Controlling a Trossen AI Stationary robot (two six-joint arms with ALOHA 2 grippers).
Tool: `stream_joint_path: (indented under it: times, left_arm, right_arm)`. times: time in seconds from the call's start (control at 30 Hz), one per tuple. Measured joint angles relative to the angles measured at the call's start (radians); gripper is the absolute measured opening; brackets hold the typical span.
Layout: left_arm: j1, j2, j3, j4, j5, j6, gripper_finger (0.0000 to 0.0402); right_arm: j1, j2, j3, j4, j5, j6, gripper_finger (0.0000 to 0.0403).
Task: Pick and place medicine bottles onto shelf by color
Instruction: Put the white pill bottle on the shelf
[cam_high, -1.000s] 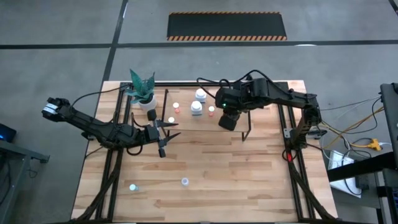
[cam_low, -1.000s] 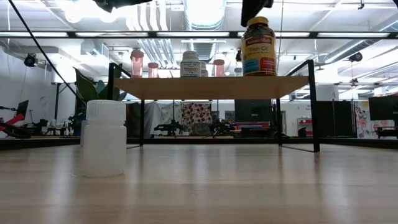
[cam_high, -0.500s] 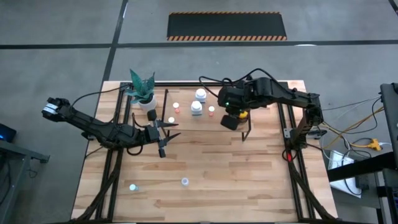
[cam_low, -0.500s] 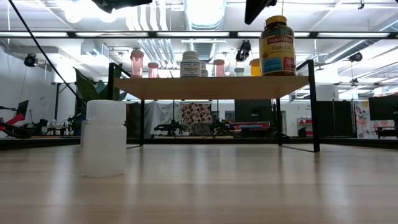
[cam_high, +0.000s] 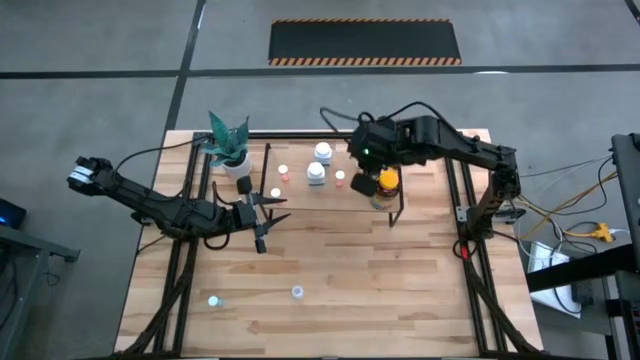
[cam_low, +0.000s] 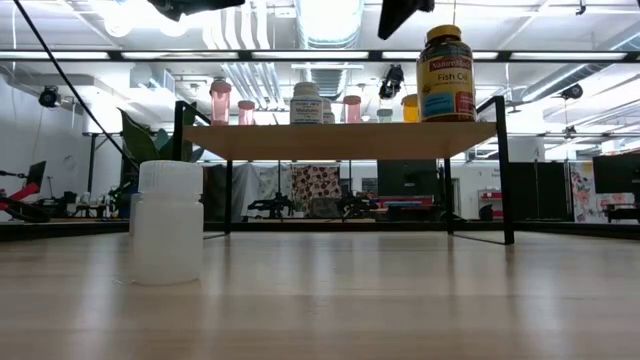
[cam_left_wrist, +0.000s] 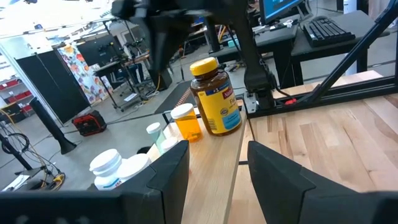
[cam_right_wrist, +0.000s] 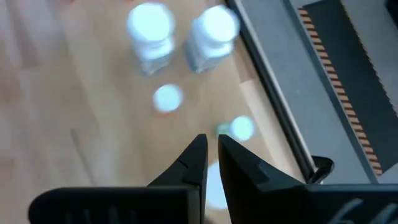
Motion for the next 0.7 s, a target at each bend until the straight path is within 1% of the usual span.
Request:
stream_joint_path:
  times: [0.1,0.2,0.3,0.4,0.5,0.6,0.63,0.7]
  left_arm:
    - [0.000,0.000,0.000,0.000,0.000,0.000,0.0147]
    - [0.000,0.000,0.000,0.000,0.000,0.000,0.0147]
    - [0.000,0.000,0.000,0.001,0.001,-0.002,0.0147]
    - [0.000,0.000,0.000,0.009,0.032,-0.002,0.0147]
    - [0.000,0.002,0.000,0.009,0.110,-0.005,0.0147]
    - [-0.003,0.028,0.000,0.017,0.192,-0.044,0.0147]
    - [-0.007,0.040,0.000,0.023,0.208,-0.053,0.0147]
    - [-0.016,0.074,0.019,0.029,0.219,-0.056,0.0147]
  right_arm:
    - [-0.038,0.002,-0.002,0.049,0.003,0.003,0.0031]
    - [-0.038,-0.019,0.002,0.102,0.002,-0.015,0.0024]
    - [0.017,-0.075,-0.009,0.155,0.002,-0.036,0.0011]
    - [0.115,-0.137,-0.065,0.205,0.003,-0.042,0.0009]
    - [0.242,-0.195,-0.182,0.295,0.001,-0.042,0.0009]
    - [0.375,-0.264,-0.342,0.416,-0.001,-0.045,0.0009]
    - [0.416,-0.290,-0.401,0.456,0.003,-0.048,0.0009]
    - [0.498,-0.346,-0.525,0.547,0.049,-0.053,0.0009]
